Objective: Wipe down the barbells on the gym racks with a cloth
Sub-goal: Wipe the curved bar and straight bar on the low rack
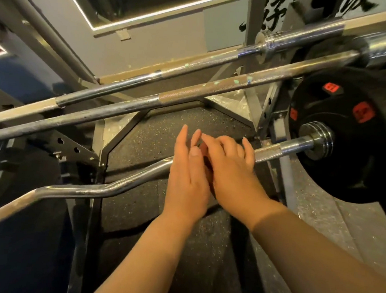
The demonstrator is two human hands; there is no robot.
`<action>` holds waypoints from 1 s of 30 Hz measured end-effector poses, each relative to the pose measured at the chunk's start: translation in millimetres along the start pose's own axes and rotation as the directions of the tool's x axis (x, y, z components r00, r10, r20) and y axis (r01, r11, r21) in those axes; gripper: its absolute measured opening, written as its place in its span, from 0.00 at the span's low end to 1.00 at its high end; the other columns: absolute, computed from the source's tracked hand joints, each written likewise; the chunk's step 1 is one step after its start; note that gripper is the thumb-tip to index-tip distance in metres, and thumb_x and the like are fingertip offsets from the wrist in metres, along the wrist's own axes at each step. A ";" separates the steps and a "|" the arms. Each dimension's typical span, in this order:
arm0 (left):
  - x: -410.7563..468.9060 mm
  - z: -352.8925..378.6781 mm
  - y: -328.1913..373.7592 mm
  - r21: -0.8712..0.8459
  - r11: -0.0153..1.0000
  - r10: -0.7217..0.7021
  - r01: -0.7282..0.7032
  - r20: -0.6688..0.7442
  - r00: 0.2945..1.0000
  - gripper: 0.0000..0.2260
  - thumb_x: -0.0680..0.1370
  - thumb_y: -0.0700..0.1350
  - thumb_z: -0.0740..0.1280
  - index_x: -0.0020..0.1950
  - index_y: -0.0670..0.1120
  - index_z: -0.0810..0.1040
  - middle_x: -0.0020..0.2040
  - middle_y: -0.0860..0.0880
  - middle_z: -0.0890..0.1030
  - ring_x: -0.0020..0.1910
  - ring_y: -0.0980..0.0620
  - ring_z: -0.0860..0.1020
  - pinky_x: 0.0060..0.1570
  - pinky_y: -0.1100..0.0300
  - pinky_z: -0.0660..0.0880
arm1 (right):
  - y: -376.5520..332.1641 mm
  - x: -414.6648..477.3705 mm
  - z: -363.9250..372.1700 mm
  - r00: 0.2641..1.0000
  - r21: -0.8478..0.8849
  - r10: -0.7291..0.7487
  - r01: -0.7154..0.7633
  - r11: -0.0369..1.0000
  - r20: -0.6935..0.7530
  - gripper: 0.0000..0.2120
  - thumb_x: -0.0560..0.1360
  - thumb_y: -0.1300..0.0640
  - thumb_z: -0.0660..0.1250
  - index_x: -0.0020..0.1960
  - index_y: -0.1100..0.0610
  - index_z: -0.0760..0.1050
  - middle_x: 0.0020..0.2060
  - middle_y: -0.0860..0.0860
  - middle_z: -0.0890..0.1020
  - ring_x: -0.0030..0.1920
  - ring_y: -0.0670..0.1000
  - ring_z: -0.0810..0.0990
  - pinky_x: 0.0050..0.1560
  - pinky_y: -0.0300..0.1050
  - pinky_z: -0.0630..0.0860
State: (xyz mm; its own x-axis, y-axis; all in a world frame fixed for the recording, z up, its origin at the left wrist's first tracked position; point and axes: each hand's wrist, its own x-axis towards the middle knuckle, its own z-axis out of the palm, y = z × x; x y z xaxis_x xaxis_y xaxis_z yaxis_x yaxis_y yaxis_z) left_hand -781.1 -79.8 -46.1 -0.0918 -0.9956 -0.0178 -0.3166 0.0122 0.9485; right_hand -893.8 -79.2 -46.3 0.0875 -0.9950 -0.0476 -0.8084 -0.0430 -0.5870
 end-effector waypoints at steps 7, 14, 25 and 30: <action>-1.2 15.8 -10.9 0.389 0.920 0.078 -0.055 -0.044 0.996 0.20 0.86 0.49 0.50 0.77 0.50 0.66 0.67 0.59 0.71 0.76 0.68 0.52 0.79 0.43 0.54 | 58.6 -13.8 -37.5 0.993 -0.056 0.023 -0.030 0.998 -0.117 0.19 0.83 0.50 0.58 0.73 0.52 0.67 0.69 0.51 0.70 0.72 0.50 0.60 0.77 0.46 0.46; 2.5 19.8 -14.4 0.473 0.859 0.239 -0.197 -0.031 0.971 0.17 0.85 0.44 0.54 0.73 0.45 0.71 0.57 0.58 0.75 0.61 0.80 0.62 0.80 0.53 0.49 | 69.6 -23.2 -39.2 0.906 0.173 0.300 -0.258 0.951 -0.297 0.22 0.85 0.54 0.57 0.77 0.55 0.63 0.77 0.48 0.60 0.78 0.50 0.55 0.80 0.53 0.56; -6.3 -16.7 -13.0 0.577 0.782 0.203 -0.237 0.123 0.971 0.20 0.82 0.39 0.60 0.74 0.49 0.72 0.74 0.53 0.72 0.79 0.55 0.59 0.80 0.56 0.42 | 81.1 -27.0 -40.4 0.973 0.065 0.156 -0.147 0.987 -0.170 0.20 0.85 0.52 0.57 0.77 0.50 0.63 0.73 0.47 0.66 0.77 0.52 0.60 0.78 0.51 0.56; -27.2 -49.2 -3.4 0.588 0.781 0.051 -0.212 0.278 0.959 0.25 0.84 0.44 0.57 0.81 0.57 0.57 0.81 0.62 0.50 0.80 0.64 0.42 0.77 0.62 0.37 | 23.5 -22.8 -9.9 0.845 0.277 0.419 -0.337 0.900 -0.334 0.20 0.85 0.56 0.56 0.77 0.53 0.64 0.78 0.49 0.63 0.81 0.49 0.49 0.79 0.49 0.48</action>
State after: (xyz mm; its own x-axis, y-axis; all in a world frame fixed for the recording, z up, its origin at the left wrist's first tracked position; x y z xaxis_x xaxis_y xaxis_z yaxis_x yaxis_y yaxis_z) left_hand -731.1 -57.4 -33.2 -0.3664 -0.9288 -0.0563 -0.7827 0.2749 0.5584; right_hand -920.5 -58.4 -51.0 -0.4588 -0.8884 -0.0161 -0.5958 0.3211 -0.7361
